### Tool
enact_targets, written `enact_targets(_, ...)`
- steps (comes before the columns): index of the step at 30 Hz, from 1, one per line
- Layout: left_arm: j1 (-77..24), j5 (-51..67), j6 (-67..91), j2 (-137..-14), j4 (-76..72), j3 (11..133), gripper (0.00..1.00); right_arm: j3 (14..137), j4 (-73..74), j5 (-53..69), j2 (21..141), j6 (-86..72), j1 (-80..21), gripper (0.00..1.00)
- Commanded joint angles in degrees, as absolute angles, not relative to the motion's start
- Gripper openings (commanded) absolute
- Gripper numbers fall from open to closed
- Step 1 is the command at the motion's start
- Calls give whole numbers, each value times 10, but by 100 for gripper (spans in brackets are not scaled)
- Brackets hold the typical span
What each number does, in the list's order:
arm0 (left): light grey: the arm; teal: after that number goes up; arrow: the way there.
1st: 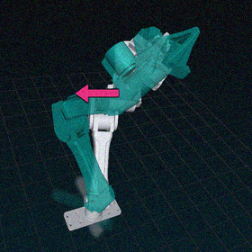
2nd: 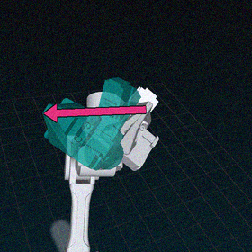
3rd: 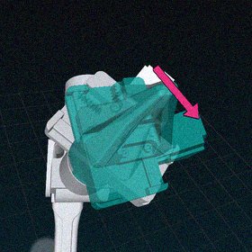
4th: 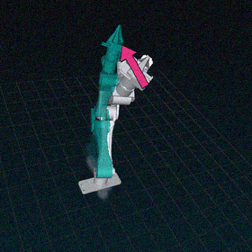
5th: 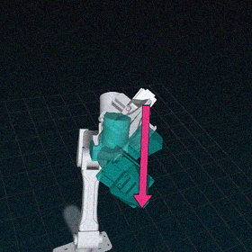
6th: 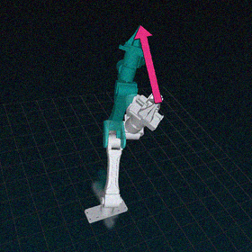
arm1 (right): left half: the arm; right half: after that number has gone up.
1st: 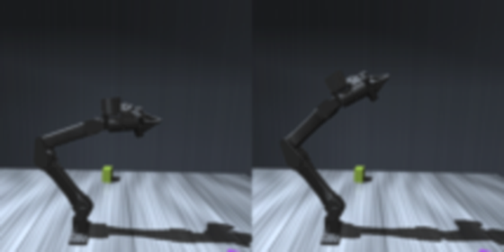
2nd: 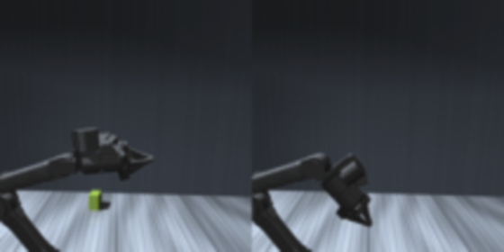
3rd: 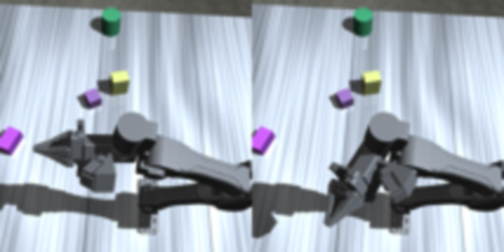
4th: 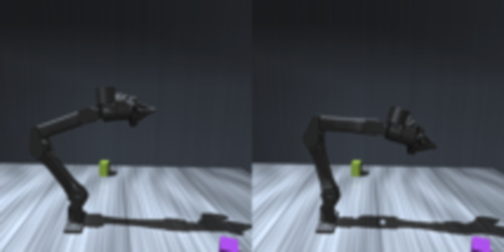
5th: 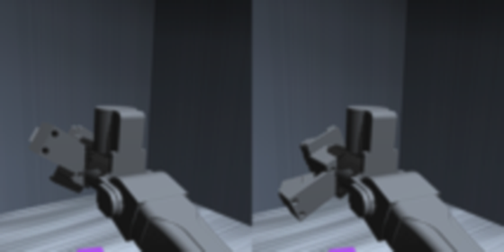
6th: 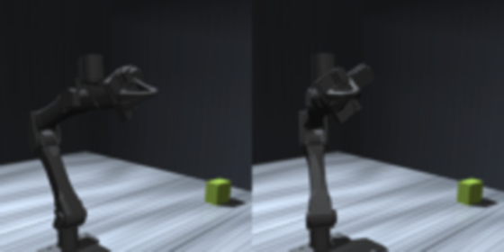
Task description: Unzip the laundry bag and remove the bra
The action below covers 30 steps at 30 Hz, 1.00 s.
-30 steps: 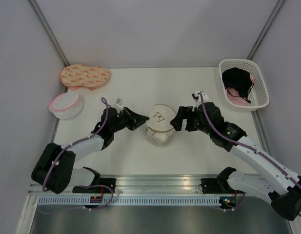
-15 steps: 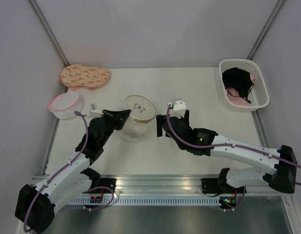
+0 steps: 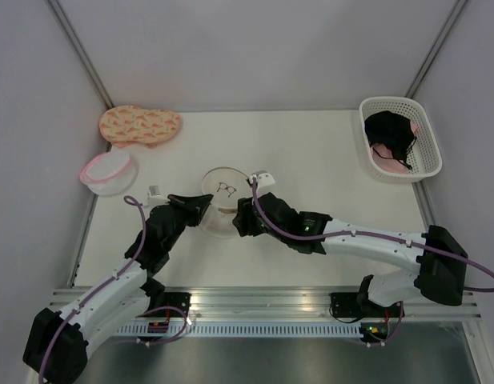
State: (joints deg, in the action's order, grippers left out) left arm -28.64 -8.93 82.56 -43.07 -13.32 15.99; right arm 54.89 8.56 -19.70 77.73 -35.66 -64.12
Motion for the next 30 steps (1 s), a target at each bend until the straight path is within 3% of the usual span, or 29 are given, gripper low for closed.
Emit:
enact_targets(1,-288,-100,838,-419,-144,162,2,565,55,-119,797,-365,-642,59)
enact_targets(10,-288,-64,831,-431,-130,167,2,569,51,-111,814,-308,-639,69)
enact_targets(19,-288,-53,827,-389,-95,156,2,577,52,-102,849,-253,-588,70)
enact_targets(30,-288,-32,831,-399,-98,149,2,574,5,10,850,-243,-565,51)
